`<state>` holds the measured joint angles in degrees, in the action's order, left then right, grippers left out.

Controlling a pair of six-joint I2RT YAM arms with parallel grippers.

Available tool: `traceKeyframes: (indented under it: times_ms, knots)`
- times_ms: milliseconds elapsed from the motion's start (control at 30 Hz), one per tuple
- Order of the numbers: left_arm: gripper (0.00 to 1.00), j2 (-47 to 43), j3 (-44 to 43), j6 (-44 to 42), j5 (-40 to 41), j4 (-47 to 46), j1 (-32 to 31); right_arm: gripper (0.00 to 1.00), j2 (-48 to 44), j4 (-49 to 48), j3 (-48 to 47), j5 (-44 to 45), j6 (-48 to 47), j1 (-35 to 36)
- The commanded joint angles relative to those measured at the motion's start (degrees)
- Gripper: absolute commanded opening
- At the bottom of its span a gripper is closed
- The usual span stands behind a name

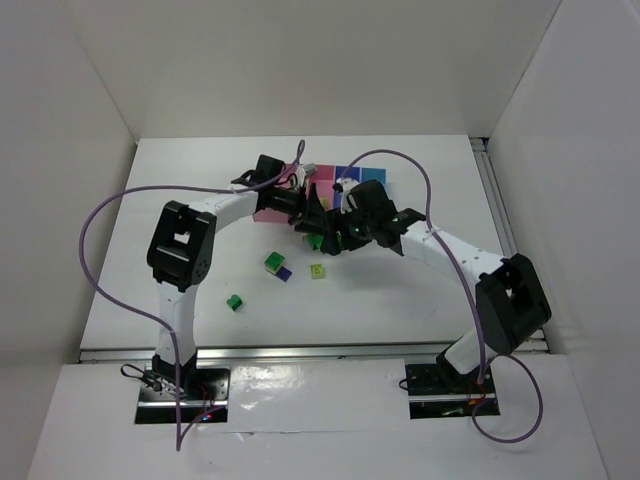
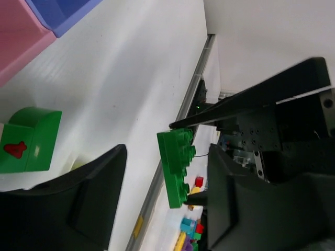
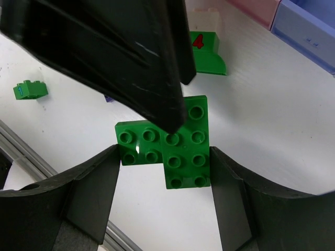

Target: Sort the legos into containers by color

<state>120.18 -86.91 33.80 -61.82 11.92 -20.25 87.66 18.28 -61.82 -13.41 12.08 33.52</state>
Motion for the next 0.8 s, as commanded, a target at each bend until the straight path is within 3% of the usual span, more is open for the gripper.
traceKeyframes:
  times_ms: [0, 233, 333, 500, 567, 633, 767]
  knots:
    - [0.63, 1.9, -3.0, -2.1, -3.1, 3.4, -0.8, 0.51, -1.2, -0.1, -2.9, -0.7, -0.9, 0.3]
    - [0.25, 1.9, -3.5, -1.0, -4.4, 2.1, -1.3, 0.51, -0.6, 0.4, -3.4, -0.2, -0.9, 0.8]
    - [0.21, 1.9, -3.5, -1.0, -5.1, 2.1, -1.3, 0.51, -0.1, 1.0, -3.4, -0.2, -0.9, 0.8]
    - [0.01, 2.4, -4.1, -1.0, -6.2, 1.6, -1.3, 0.52, 0.9, 1.0, -3.4, 1.1, -0.9, 0.8]
    - [0.0, 2.4, -4.6, -0.5, -6.7, 1.6, -1.3, 0.52, 0.9, 1.0, -3.9, 2.7, -0.9, 0.8]
    - [0.0, 2.4, -4.6, -0.5, -6.7, 1.6, -1.3, 0.62, 0.9, 1.0, -3.9, 4.6, -0.2, 0.8]
    - [0.0, 3.0, -5.1, 0.0, -5.5, 1.0, -0.8, 0.92, 2.2, 1.5, -5.0, 7.9, 0.8, 0.8]
